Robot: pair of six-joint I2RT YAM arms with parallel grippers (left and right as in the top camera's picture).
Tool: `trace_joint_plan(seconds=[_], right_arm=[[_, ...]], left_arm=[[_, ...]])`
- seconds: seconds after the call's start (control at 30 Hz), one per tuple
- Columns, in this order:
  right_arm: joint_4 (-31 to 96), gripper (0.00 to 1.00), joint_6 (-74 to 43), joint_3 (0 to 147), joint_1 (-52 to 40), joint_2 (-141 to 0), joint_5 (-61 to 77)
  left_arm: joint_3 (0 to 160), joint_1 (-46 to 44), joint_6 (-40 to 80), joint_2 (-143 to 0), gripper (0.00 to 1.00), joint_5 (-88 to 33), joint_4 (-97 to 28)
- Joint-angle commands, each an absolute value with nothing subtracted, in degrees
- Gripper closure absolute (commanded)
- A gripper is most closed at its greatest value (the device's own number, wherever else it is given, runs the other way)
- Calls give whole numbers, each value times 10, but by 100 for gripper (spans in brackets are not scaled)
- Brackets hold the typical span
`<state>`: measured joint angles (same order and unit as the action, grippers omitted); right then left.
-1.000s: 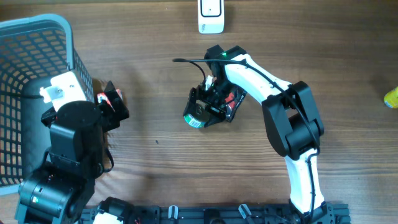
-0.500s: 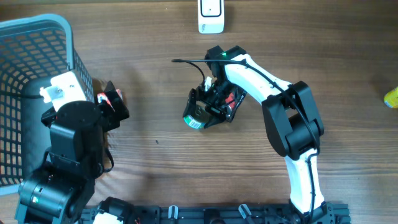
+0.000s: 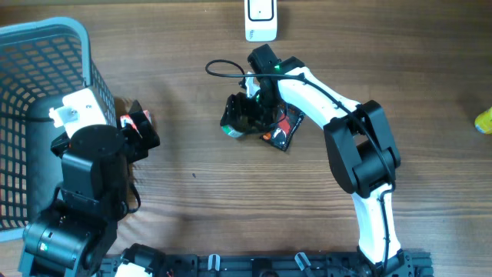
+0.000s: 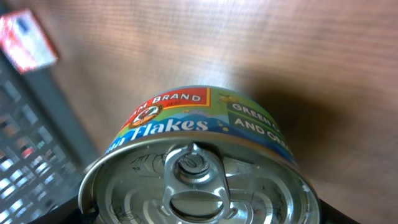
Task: Scan the item barcode
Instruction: 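Lift the silver can and carry it up toward the white scanner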
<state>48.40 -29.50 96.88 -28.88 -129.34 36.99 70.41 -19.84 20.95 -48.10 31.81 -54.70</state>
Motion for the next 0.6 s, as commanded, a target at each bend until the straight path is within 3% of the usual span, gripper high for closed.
trace_joint_plan(seconds=[0.0,0.57], right_arm=[[449,27,-262,969,-288,-1300,303],[255,17,-157,969,-287,-1300,57]], left_arm=[[707,-201,217,-482,0,324,-547],[707,-201,217,-525,0,324,-547]])
